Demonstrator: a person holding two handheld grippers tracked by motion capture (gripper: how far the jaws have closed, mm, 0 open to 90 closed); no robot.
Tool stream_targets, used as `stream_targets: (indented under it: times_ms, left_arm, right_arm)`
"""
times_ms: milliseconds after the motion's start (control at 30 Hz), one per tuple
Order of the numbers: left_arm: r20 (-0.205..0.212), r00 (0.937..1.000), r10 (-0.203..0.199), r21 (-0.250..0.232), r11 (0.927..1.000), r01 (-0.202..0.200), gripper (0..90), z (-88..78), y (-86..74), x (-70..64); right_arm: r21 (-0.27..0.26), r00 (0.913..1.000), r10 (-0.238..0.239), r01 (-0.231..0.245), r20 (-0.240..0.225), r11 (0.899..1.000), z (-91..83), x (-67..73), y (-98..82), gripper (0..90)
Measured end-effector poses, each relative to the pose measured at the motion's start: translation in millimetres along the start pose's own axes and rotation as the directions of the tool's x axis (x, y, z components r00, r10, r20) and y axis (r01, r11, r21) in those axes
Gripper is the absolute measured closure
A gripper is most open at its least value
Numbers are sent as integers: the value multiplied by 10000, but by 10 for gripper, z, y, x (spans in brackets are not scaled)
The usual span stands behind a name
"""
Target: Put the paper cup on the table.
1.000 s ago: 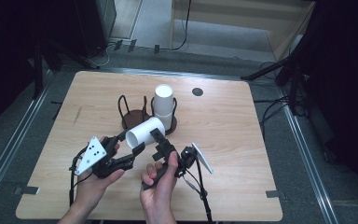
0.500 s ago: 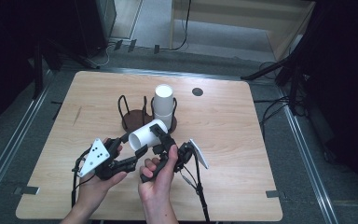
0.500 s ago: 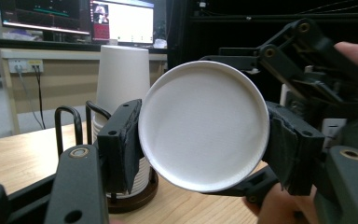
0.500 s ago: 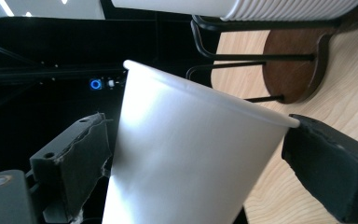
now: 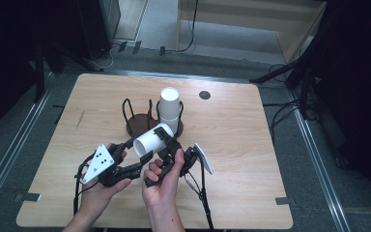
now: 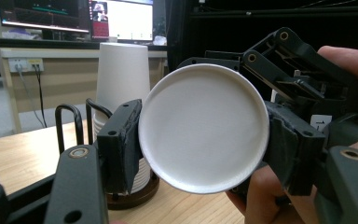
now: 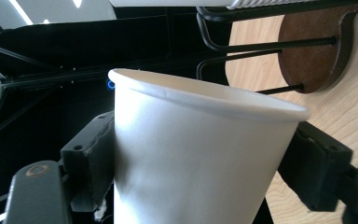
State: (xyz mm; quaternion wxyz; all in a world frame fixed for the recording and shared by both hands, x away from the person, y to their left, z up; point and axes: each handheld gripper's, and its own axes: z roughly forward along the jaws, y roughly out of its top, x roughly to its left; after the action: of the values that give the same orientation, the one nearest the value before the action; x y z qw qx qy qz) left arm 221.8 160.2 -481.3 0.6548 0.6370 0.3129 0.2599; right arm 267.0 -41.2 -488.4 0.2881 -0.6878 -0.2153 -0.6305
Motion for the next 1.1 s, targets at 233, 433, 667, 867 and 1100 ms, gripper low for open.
stream_targets:
  times_ms: [233,433,667,867,1100]
  left_arm:
    - [-49,9996,-270,301,9992,272,336,1,-33,31]
    - [-123,9985,-529,572,9969,535,156,-5,-20,27]
    - [-264,9972,-704,844,9938,724,111,-30,-23,58]
    - [-959,9943,-464,1082,9925,568,87,-64,-33,116]
    - [-1067,9904,-881,1352,9855,1023,55,-99,-23,196]
  right_arm:
    - [-202,9996,-276,274,-85,9994,-25,-12,8,252]
    - [-685,9975,-688,677,-137,9954,-73,-14,76,259]
    - [-1267,9879,-1548,1534,-16,9800,-154,47,176,263]
    - [-1889,9625,-2654,2711,555,9438,-229,95,239,265]
    - [-2200,9163,-3834,4000,1156,8897,-272,124,279,266]
